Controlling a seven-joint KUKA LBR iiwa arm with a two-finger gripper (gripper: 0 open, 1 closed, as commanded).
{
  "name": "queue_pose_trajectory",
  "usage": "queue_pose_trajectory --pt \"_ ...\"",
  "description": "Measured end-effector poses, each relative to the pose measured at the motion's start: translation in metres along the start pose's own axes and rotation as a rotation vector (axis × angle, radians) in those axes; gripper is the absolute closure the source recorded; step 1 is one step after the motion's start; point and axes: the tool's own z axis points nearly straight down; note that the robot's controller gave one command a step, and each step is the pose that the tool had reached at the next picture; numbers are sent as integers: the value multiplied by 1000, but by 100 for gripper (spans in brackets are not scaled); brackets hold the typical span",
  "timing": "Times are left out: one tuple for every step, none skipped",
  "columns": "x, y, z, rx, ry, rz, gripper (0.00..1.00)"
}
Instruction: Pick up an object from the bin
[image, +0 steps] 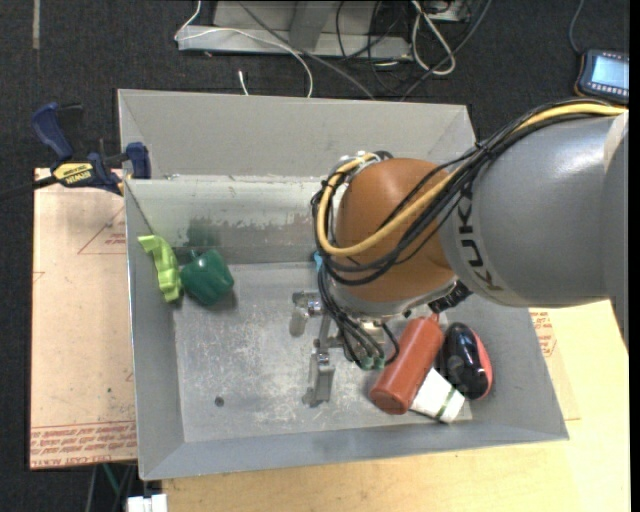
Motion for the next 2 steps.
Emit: queue_pose_trajectory --pt "-2 -1 -4 -1 -8 5 0" --pt "10 -3 100 -1 -8 -280 0"
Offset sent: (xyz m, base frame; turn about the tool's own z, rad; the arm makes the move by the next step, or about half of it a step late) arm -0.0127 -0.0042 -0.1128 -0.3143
